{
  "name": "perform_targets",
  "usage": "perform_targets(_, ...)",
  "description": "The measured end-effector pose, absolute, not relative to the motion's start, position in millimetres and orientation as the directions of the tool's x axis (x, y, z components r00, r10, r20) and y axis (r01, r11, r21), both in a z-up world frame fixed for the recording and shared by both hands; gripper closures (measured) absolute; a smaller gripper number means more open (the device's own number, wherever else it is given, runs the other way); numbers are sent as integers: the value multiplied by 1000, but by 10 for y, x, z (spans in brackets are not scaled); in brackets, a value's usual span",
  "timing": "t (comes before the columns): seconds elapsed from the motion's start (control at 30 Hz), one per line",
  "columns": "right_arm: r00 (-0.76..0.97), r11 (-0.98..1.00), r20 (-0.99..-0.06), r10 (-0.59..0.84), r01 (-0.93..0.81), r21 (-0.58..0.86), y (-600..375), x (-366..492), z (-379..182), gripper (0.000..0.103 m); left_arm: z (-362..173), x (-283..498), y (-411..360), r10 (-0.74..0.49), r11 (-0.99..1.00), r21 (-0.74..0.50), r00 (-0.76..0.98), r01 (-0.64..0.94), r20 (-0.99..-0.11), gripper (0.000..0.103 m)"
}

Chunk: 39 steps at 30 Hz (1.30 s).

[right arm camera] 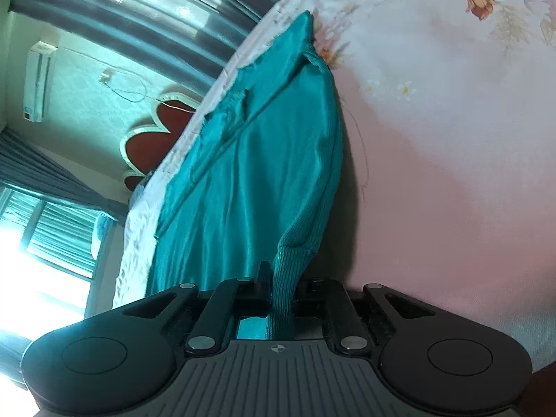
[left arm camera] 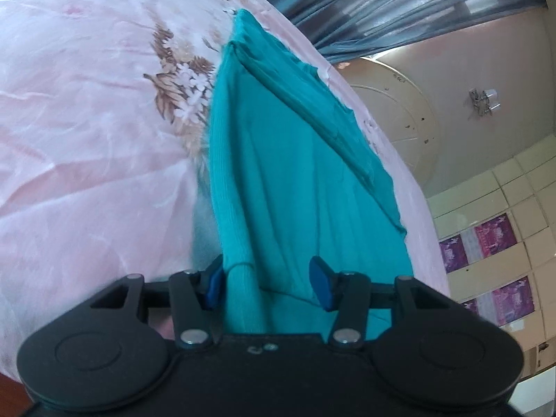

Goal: Fold small clothes
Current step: 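Grasp the side edge with the left gripper while the right gripper grasps the ribbed cuff, then fold the held side over the body with both grippers and open them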

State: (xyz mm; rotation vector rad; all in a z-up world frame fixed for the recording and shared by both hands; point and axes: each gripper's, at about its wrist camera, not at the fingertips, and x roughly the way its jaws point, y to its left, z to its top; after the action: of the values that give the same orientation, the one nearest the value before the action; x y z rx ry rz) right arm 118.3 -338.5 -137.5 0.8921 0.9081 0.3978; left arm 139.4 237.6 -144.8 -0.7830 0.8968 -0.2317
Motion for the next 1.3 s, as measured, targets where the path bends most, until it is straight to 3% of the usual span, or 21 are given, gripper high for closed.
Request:
perform_targets(0.07, 576, 611, -521, 630, 45, 790, -3368, 1205, -1338, 95, -1379, 1434, 2267, -443, 782, -614, 595, -109, -670, 65)
perform_targets(0.1, 575, 621, -521, 631, 28, 783, -3357, 1221, -1317, 95, -1329, 1449, 2215, -419, 813, -575, 590, -96, -690, 87)
perform_targets(0.13, 579, 625, -517, 630, 16, 780, -3359, 1225, -1297, 97, -1287, 1455, 2185, -399, 833, -547, 591, -87, -701, 94)
perform_targets(0.23, 625, 596, -472, 622, 13, 803, -3432, 1189, -1270, 97, -1237, 1365, 2286, -396, 802, -590, 650, -99, -648, 94)
perform_targets(0.37, 602, 610, -518, 607, 64, 790, -3450, 1239, -1433, 97, -1454, 1325, 2401, -373, 765, -614, 644, -194, -668, 94)
perform_targets(0.73, 697, 567, -417, 584, 18, 823, -3622, 1654, -995, 98, -1318, 1412, 2481, -404, 571, -795, 773, -204, -489, 95)
perform_targets(1.07, 759, 514, -378, 530, 67, 855, -3644, 2974, -858, 99, -957, 2743, 2493, -384, 531, -832, 830, -159, -404, 95)
perform_targets(1.3, 738, 463, -427, 522, 175, 869, -3603, 4128, -1135, 99, -1057, 3950, 2626, -381, 571, -795, 791, -207, -479, 95)
